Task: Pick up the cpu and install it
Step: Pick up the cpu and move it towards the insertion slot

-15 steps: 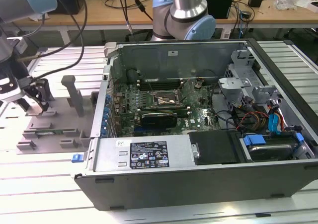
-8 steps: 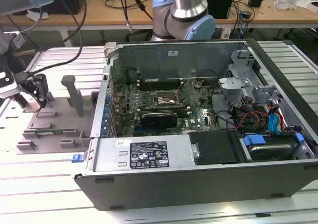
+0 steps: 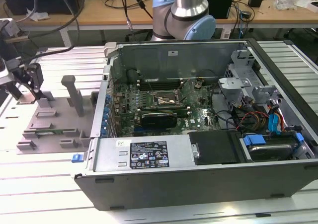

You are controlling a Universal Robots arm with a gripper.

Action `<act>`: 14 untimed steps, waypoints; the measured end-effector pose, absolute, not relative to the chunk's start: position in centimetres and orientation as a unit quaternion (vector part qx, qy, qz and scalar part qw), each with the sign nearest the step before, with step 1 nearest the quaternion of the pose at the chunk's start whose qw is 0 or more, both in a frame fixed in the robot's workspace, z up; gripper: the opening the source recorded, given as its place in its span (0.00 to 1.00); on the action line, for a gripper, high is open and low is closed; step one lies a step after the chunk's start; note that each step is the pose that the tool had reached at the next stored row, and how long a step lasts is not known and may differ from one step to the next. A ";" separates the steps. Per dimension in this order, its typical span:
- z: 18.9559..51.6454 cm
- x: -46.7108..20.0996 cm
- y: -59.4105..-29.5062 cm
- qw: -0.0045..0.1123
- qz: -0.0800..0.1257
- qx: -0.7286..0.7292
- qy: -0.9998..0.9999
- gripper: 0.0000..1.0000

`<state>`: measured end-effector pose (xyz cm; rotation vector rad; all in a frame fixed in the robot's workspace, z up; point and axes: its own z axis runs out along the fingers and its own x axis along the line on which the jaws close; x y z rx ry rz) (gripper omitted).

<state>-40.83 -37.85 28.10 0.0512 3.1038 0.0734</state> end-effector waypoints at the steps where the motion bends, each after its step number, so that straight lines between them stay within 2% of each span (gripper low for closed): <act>1: 28.3 -40.8 -37.9 0.018 0.024 0.016 0.999 0.55; 14: 32.9 -40.8 -37.8 0.018 0.024 0.016 0.999 0.55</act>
